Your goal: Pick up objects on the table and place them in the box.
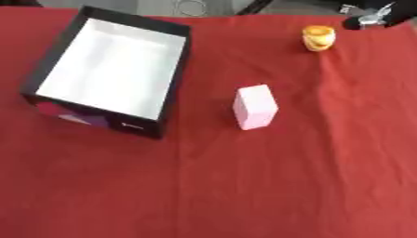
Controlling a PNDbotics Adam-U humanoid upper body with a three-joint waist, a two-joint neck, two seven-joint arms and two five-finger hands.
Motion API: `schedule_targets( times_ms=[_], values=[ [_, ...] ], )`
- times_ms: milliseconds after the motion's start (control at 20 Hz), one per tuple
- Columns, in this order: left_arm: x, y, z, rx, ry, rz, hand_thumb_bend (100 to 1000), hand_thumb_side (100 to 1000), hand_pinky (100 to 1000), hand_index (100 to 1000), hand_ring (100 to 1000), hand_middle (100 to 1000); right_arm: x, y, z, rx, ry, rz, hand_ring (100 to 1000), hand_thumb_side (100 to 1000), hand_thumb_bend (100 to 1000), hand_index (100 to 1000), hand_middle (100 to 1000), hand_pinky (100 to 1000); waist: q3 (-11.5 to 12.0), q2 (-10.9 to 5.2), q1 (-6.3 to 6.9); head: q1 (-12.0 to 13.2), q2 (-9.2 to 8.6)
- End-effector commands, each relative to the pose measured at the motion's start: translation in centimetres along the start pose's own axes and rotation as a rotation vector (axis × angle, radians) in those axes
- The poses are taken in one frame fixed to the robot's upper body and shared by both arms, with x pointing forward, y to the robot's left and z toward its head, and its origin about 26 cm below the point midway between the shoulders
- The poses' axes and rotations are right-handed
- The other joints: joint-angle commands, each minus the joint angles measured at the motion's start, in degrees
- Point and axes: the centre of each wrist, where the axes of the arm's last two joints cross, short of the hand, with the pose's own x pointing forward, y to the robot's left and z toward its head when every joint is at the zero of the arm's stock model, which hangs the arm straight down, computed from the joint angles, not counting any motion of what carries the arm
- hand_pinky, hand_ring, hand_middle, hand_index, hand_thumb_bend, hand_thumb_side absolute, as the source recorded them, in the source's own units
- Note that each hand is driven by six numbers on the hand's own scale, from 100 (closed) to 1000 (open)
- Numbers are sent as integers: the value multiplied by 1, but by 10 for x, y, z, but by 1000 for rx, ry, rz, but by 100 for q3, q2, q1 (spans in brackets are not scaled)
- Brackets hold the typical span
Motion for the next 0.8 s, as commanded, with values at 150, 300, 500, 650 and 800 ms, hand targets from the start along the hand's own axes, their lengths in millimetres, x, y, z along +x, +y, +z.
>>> schedule_targets(
  times_ms=[150,300,500,650,800],
  values=[
    [7,6,-4,1,-24,-22,832,626,813,803,678,765,0,-24,16,43,33,93,930,278,469,894,894,949,-11,-202,-50,26,-1],
    [7,6,-4,-2,-23,-23,832,625,814,803,678,762,3,-26,13,34,29,105,926,247,456,890,886,946,-9,-184,-43,16,-18],
    [7,5,-4,-7,-23,-22,832,624,814,802,677,761,6,-27,8,-14,23,107,913,251,454,885,872,940,2,-150,-33,-3,-59],
    [8,4,-4,-12,-24,-22,831,623,814,802,677,761,7,-26,3,-30,28,110,908,243,450,875,865,935,16,-112,-26,-24,-97],
    [9,3,-5,-15,-28,-19,834,621,815,802,676,761,6,-23,0,-25,51,122,905,261,453,869,861,933,39,-66,-18,-47,-143]
  ],
)
